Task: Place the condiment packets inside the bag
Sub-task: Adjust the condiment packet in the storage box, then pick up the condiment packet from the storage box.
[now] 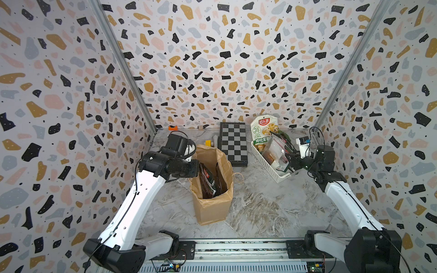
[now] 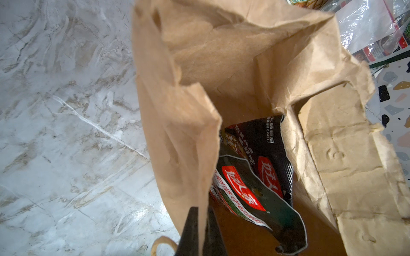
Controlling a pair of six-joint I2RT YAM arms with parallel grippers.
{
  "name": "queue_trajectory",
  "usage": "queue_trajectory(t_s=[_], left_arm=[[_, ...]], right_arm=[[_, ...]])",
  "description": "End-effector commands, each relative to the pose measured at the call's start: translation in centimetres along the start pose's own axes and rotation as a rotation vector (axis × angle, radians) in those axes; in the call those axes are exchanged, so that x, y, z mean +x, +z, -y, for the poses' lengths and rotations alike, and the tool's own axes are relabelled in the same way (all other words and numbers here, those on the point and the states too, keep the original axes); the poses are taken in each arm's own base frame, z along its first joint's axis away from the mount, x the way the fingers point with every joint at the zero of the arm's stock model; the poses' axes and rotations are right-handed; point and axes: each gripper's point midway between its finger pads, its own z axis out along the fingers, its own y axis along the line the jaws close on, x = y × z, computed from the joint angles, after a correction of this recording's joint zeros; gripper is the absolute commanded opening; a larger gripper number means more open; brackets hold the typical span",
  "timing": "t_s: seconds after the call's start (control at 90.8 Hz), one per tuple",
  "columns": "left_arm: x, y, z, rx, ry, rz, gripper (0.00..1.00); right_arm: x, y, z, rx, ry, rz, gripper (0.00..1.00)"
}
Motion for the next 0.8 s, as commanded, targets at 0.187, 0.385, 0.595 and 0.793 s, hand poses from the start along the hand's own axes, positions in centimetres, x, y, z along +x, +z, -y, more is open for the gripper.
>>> queue_trajectory(t_s=[0.187,0.385,0.595,0.793], left_arm=[[-0.1,0.3,0.4,0.015,0.016,-0.003,0.0],[-0.1,0.2,0.4,0.015,0.016,-0.003,0.0],[0.0,0.1,0.4,0.017,0.017,-0.002,0.0],[0.0,0.1,0.4,0.016,0.018,-0.003,0.0]], right_arm=[[-4.8,-0.5,-1.5,0.005,-0.123,0.036,0.42],[-5.0,1.5,-3.0,-0.046,-0.17,-0.007,0.43],[-5.6,4.3,-2.1,0.005,-0.177,-0.065,0.52],[-7.0,5.1,-0.2,0.102,-0.154,-0.122,0.0]])
